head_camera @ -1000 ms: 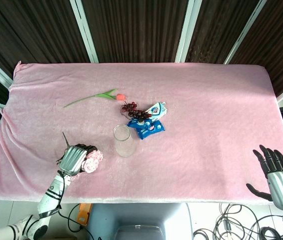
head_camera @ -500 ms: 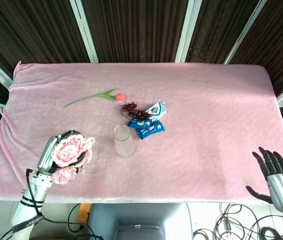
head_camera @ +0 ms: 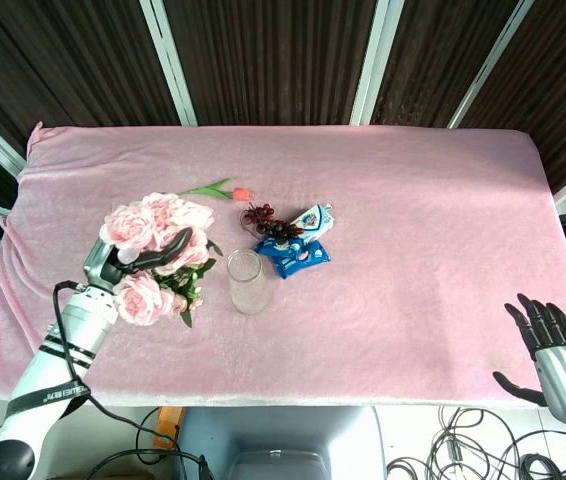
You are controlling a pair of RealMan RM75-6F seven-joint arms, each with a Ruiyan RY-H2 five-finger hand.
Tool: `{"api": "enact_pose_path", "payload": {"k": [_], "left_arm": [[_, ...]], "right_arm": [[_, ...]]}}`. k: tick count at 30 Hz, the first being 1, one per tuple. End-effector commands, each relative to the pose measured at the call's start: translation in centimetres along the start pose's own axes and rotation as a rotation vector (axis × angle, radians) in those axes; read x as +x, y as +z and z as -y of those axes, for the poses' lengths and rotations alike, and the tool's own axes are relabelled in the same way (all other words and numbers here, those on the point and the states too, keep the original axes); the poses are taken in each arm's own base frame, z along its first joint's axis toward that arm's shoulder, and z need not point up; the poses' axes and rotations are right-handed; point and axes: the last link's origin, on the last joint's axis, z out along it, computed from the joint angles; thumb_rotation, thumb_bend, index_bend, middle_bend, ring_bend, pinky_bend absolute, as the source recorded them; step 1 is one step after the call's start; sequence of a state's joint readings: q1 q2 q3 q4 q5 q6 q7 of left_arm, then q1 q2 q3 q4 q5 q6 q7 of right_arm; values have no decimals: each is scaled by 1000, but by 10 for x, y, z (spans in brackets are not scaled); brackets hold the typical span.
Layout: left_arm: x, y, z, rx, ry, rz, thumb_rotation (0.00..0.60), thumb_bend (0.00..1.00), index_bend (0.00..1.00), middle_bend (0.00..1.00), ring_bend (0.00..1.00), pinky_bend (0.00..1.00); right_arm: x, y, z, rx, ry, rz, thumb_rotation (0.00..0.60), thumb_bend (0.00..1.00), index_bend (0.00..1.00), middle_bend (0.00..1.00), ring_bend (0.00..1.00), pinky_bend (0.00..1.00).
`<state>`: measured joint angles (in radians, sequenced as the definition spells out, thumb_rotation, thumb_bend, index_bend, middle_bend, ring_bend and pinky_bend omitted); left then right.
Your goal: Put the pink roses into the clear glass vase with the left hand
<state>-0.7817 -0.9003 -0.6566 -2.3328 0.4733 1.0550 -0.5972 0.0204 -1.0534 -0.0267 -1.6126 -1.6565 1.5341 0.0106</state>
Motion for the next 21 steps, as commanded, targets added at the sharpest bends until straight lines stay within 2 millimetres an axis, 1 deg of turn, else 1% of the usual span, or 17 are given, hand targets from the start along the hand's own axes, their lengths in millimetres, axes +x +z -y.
{"api": "enact_pose_path", "payload": {"k": [1, 6, 8, 12, 15, 21], "left_arm": [[-35, 18, -35, -18, -14, 61, 600, 448, 840, 823, 642, 798], [-40, 25, -31, 17, -34, 41, 600, 445, 840, 823, 642, 798], [-41, 30, -28, 32, -48, 33, 600, 443, 841, 823, 641, 798], [-41, 33, -26, 37, -60, 27, 600, 440, 841, 824, 642, 798], [-40, 42, -19, 54, -80, 22, 600, 437, 842, 825, 642, 797], [-30, 55, 4, 114, -81, -3, 600, 436, 842, 825, 641, 797]], "right_arm": [[1, -1, -2, -4, 3, -1, 600, 286, 0, 0, 0, 0], [5, -1, -5, -14, 18, -13, 600, 286, 0, 0, 0, 0], [5, -1, -5, -12, 18, -11, 600, 286, 0, 0, 0, 0], [5, -1, -5, -11, 17, -9, 600, 286, 0, 0, 0, 0], [5, -1, -5, -11, 19, -6, 600, 286, 0, 0, 0, 0], [10, -1, -9, -36, 30, -40, 600, 285, 0, 0, 0, 0]]}}
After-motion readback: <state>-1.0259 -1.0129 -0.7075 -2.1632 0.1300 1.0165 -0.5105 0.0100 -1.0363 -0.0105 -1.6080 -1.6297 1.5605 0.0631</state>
